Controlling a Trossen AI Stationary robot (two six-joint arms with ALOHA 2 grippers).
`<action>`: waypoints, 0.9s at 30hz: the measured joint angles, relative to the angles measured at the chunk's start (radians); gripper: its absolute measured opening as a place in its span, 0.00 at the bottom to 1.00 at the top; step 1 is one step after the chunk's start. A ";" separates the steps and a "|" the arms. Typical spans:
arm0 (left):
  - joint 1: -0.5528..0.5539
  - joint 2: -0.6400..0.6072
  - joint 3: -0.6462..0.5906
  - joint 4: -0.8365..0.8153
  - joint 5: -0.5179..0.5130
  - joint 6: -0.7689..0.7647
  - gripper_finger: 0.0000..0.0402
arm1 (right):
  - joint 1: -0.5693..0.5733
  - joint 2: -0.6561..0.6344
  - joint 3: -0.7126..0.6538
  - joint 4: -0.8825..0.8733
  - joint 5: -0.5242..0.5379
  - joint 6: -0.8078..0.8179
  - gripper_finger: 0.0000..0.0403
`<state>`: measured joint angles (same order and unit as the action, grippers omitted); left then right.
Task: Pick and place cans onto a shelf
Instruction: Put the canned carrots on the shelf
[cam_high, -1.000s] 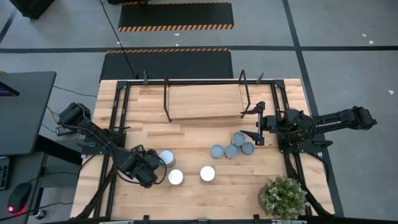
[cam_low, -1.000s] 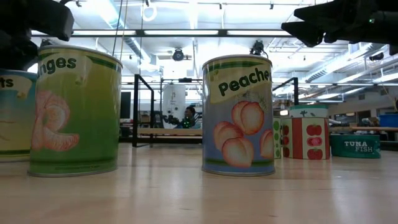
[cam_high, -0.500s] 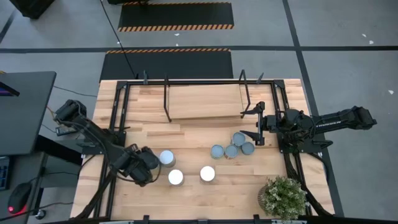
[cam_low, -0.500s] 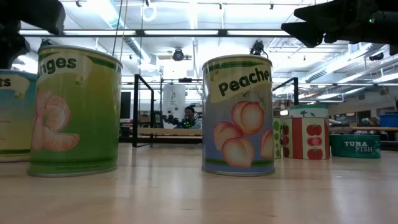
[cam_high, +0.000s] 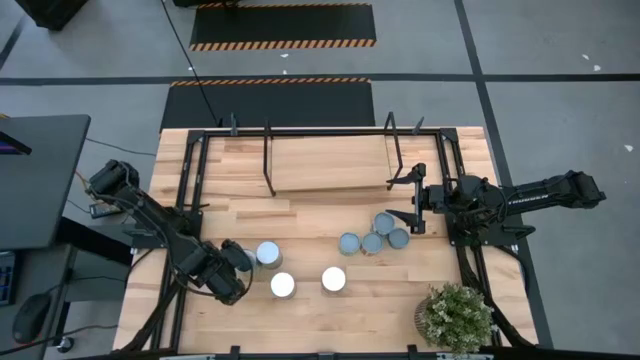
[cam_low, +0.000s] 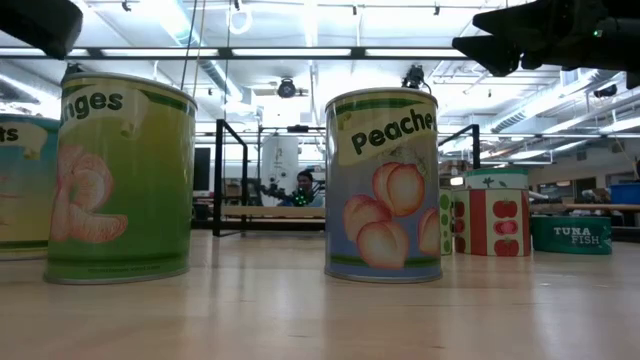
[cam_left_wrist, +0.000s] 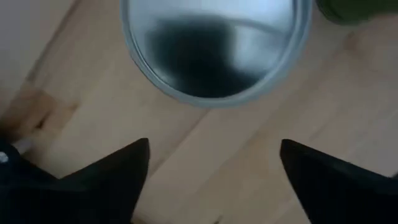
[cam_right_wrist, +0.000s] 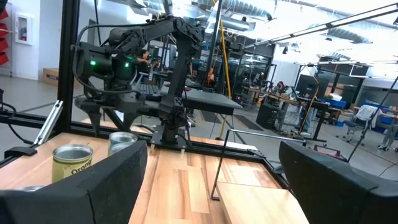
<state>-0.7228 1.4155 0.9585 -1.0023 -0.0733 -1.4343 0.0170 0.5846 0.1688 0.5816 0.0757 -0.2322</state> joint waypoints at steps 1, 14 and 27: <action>0.007 0.005 0.000 -0.001 -0.008 0.008 0.97 | 0.000 0.000 0.000 0.000 0.000 0.000 0.92; 0.079 0.058 -0.001 0.023 -0.159 0.197 0.98 | 0.000 0.015 0.000 -0.001 -0.001 0.001 0.92; 0.083 0.058 -0.001 0.066 -0.196 0.208 0.93 | 0.000 0.019 0.000 0.008 0.000 0.005 0.92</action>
<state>-0.6403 1.4734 0.9573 -0.9360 -0.2695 -1.2259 0.0174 0.6041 0.1688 0.5896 0.0753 -0.2276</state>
